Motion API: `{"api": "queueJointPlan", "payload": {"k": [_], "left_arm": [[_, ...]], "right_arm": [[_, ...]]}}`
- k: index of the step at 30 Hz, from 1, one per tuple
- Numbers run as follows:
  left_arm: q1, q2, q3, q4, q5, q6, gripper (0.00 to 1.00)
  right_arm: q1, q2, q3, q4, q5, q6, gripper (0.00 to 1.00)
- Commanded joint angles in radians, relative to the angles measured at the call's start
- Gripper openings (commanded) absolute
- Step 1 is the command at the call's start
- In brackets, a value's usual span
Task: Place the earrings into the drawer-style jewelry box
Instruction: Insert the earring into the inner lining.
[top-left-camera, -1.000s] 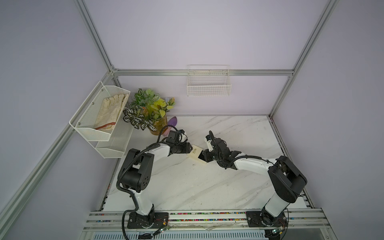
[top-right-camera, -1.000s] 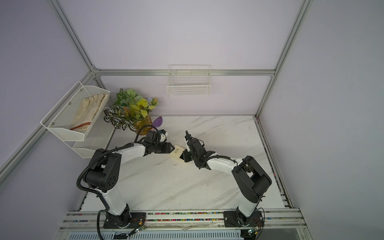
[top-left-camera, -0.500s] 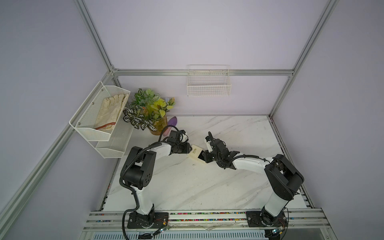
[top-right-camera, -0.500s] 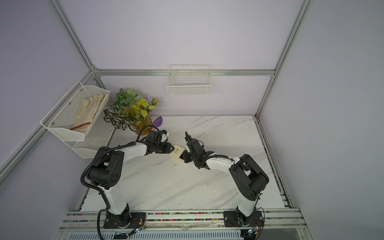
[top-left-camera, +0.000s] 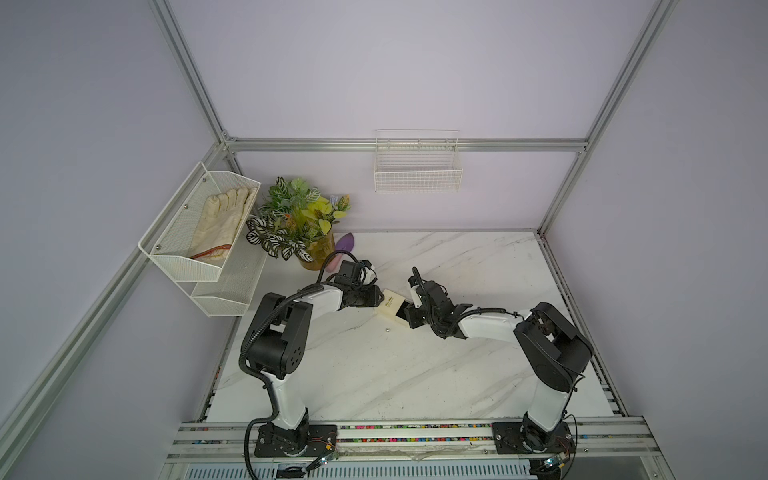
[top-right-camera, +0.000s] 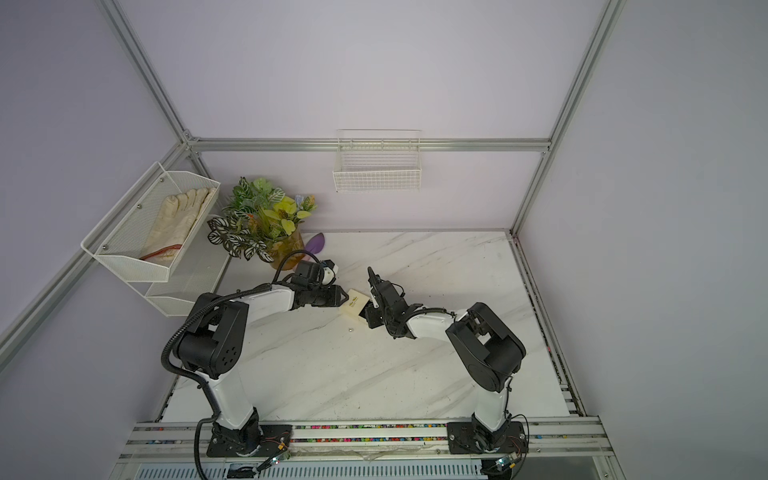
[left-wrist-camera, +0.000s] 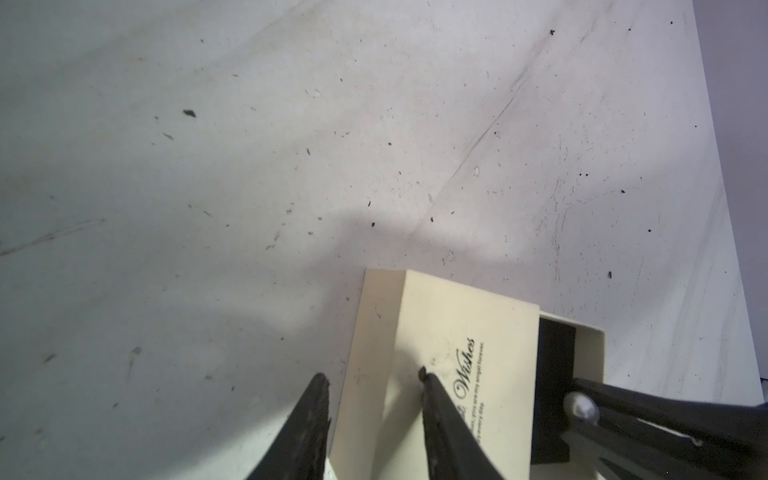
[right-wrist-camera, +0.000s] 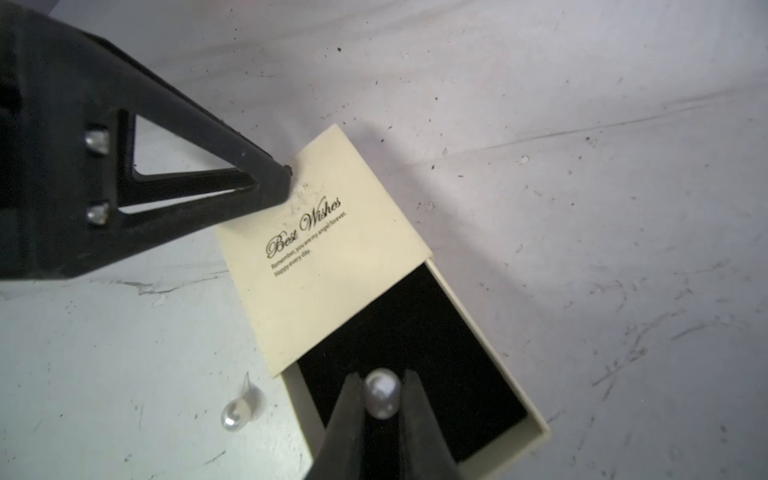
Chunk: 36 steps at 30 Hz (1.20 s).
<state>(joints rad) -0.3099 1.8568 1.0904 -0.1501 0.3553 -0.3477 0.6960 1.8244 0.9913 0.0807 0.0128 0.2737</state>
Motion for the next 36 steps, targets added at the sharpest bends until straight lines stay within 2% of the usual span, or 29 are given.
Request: {"api": "queueJointPlan", "payload": {"k": [1, 18, 36], "left_arm": [[-0.005, 0.039, 0.033, -0.009, -0.009, 0.015, 0.37], [-0.005, 0.04, 0.032, -0.014, -0.015, 0.021, 0.36], [-0.008, 0.045, 0.038, -0.019, -0.014, 0.02, 0.35]], "right_arm": [[-0.004, 0.018, 0.036, 0.035, 0.018, -0.008, 0.0], [-0.004, 0.049, 0.066, 0.036, 0.107, 0.041, 0.0], [-0.004, 0.089, 0.085, 0.008, 0.114, 0.033, 0.0]]}}
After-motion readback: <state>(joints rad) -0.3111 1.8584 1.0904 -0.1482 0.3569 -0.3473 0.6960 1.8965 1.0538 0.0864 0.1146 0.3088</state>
